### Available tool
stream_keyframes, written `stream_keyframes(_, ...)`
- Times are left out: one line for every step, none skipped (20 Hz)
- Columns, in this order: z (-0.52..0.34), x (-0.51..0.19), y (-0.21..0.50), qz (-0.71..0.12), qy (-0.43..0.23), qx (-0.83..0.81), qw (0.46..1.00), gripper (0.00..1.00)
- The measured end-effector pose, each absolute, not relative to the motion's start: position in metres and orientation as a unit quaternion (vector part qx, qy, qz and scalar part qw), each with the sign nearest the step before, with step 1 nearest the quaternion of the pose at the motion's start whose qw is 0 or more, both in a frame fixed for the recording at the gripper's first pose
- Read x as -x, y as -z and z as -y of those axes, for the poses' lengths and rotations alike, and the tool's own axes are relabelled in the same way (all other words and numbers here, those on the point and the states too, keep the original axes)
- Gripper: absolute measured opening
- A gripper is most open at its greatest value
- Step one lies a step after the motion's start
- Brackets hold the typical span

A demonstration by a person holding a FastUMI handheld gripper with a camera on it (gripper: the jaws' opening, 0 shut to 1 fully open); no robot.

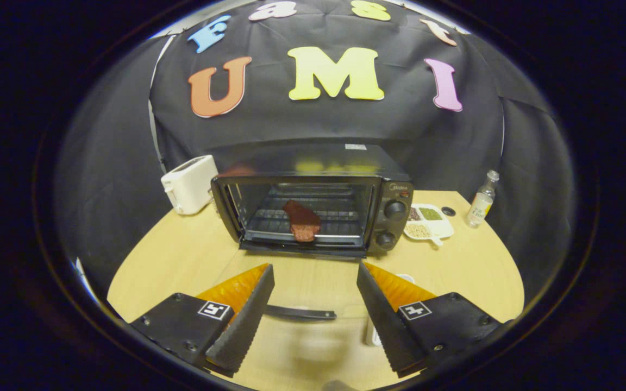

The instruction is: Open the toaster oven, put the food inside, and close the toaster oven door.

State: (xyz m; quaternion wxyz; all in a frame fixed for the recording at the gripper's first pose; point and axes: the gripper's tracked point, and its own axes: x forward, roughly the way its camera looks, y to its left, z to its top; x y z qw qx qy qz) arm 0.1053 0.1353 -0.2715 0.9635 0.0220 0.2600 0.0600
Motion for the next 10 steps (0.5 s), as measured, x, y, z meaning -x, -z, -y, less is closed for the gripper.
stream_keyframes(-0.136, -0.098, 0.280, -0.270, -0.062, -0.018, 0.961, 0.97)
stream_keyframes(-0.135, -0.092, 0.288, -0.279, -0.061, -0.014, 0.958, 0.98)
stream_keyframes(-0.135, -0.087, 0.297, -0.287, -0.061, -0.012, 0.956, 0.98)
stream_keyframes(-0.138, -0.082, 0.308, -0.296, -0.064, -0.010, 0.953, 0.98)
stream_keyframes(-0.141, -0.078, 0.318, -0.304, -0.066, -0.007, 0.950, 0.98)
stream_keyframes(-0.144, -0.074, 0.327, -0.310, -0.069, -0.004, 0.948, 0.98)
stream_keyframes(-0.148, -0.070, 0.335, -0.317, -0.072, 0.001, 0.946, 0.98)
stream_keyframes(-0.153, -0.066, 0.346, -0.324, -0.077, 0.006, 0.943, 0.98)
stream_keyframes(-0.157, -0.063, 0.354, -0.329, -0.080, 0.010, 0.941, 0.98)
stream_keyframes(-0.161, -0.062, 0.361, -0.335, -0.084, 0.012, 0.938, 0.98)
